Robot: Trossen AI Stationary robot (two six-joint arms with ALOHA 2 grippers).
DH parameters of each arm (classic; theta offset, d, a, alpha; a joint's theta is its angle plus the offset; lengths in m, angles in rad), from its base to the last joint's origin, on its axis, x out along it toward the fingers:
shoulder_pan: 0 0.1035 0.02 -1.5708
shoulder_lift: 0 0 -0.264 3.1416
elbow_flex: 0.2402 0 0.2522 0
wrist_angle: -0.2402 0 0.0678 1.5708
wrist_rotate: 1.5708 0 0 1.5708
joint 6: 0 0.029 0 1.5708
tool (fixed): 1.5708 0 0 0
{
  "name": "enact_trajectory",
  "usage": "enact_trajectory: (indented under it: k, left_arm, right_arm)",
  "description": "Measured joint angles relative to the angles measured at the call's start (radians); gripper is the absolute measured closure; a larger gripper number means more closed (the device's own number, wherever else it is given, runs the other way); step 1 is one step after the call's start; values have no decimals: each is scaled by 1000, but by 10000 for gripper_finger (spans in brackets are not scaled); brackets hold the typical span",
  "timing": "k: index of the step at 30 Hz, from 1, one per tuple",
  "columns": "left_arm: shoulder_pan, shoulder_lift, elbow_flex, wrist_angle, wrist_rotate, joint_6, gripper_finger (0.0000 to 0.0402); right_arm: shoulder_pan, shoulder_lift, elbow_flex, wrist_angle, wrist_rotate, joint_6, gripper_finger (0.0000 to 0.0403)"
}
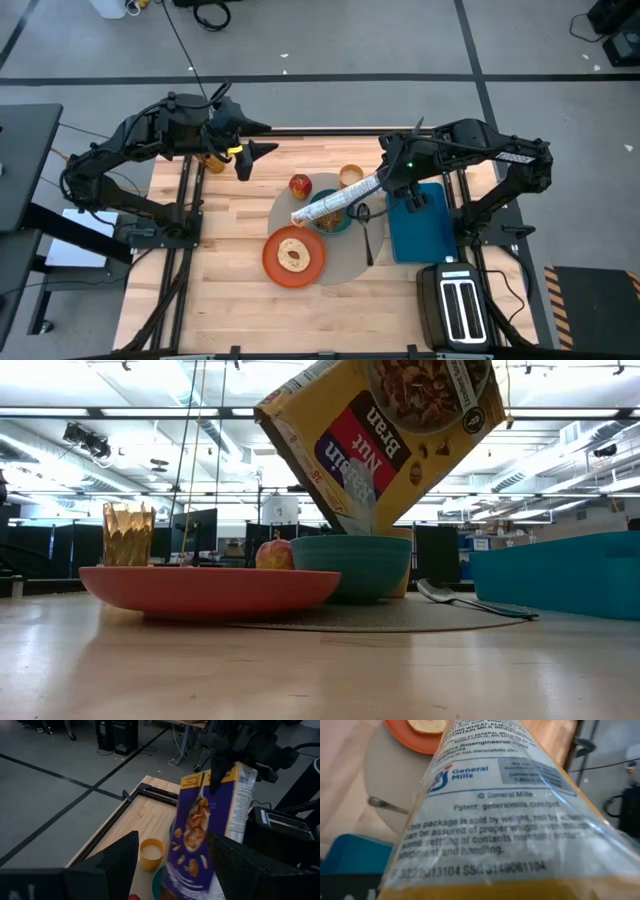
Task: Arrange a breakfast setting
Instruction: Pour the cereal from the cereal box into the green bowl
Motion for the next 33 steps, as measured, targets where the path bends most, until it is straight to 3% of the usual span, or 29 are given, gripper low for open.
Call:
enact_trajectory:
  k: [18, 33]
  left_arm:
    - [-6, 0, 0, 0, 0, -15, 159]
    - [-5, -5, 0, 2, 0, -15, 159]
  right_arm:
    - [19, 0, 0, -11, 28, 3, 213]
    - [22, -27, 0, -56, -14, 65, 213]
